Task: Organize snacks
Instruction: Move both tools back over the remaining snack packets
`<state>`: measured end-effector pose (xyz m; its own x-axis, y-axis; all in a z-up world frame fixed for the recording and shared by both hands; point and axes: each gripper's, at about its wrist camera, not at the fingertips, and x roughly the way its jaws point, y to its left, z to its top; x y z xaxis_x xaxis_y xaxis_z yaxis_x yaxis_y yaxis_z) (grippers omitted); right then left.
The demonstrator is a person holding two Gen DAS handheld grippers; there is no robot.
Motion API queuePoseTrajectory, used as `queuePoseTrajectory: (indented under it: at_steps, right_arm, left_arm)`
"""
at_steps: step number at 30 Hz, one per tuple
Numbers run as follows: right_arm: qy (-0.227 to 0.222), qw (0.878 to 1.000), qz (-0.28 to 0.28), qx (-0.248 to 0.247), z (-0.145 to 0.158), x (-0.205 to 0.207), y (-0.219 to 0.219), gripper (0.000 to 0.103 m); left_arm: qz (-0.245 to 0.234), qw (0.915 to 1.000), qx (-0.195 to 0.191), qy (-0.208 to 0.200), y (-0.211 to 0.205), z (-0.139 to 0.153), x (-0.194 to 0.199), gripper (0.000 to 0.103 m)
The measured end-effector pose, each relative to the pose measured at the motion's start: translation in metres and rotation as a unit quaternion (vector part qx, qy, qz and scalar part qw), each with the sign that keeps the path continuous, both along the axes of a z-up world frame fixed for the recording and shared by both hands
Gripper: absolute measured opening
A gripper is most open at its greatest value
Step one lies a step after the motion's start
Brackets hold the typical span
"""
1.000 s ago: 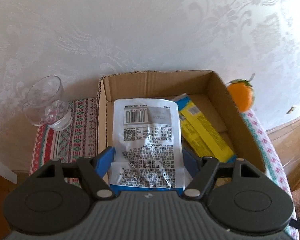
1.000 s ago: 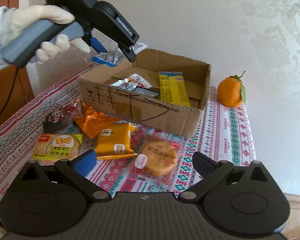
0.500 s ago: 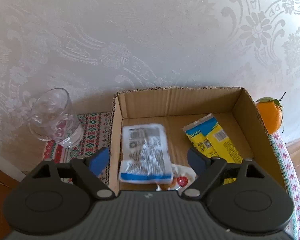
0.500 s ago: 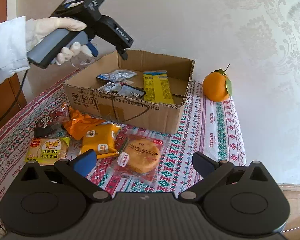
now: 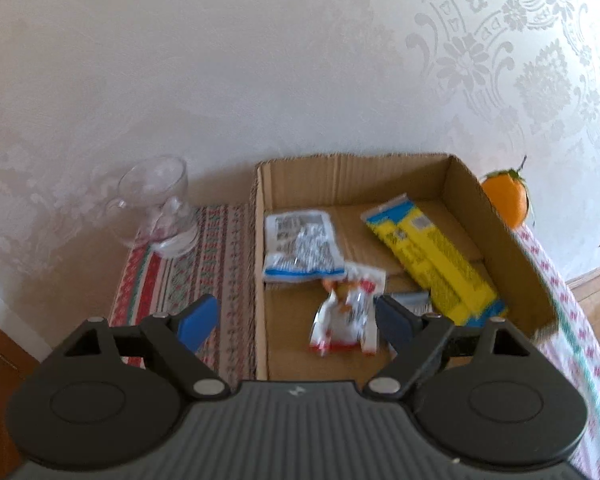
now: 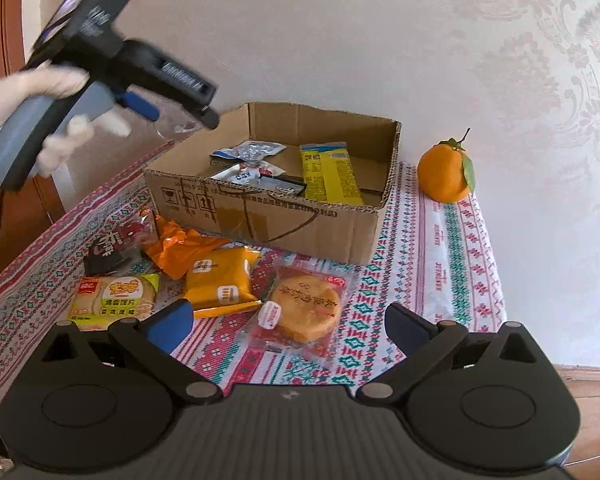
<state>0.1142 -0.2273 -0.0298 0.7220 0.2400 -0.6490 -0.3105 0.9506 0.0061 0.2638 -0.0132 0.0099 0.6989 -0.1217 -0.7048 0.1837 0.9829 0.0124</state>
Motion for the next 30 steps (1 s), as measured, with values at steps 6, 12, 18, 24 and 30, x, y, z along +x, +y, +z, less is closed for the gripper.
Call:
queuePoseTrajectory:
  at_steps: [6,12,18,24,30]
  right_arm:
    - [0.020,1.000,-0.021,-0.005,-0.015,0.000,-0.005,0.103]
    - [0.029,0.998,-0.048,-0.002,-0.019,-0.001,-0.019,0.103]
    - [0.034,0.998,-0.059,-0.008,-0.022,0.003,-0.022,0.103]
    - [0.035,0.998,-0.050,-0.007,-0.021,0.008,-0.015,0.103]
    - [0.039,0.998,-0.044,-0.010,-0.023,0.010,-0.011,0.103]
  left_arm:
    - [0.015,0.9999,-0.005,0.003,0.018,-0.021,-0.035,0.086]
    - [0.041,0.9990,-0.009,0.014,0.041,-0.049,-0.071,0.086]
    - [0.061,0.9961,-0.050,0.041,0.055,-0.072,-0.098,0.086]
    - [0.033,0.9982,-0.025,0.042,0.043,-0.082,-0.105,0.086]
    - [0.024,0.9987,-0.008,0.044,0.040,-0.089,-0.095,0.086]
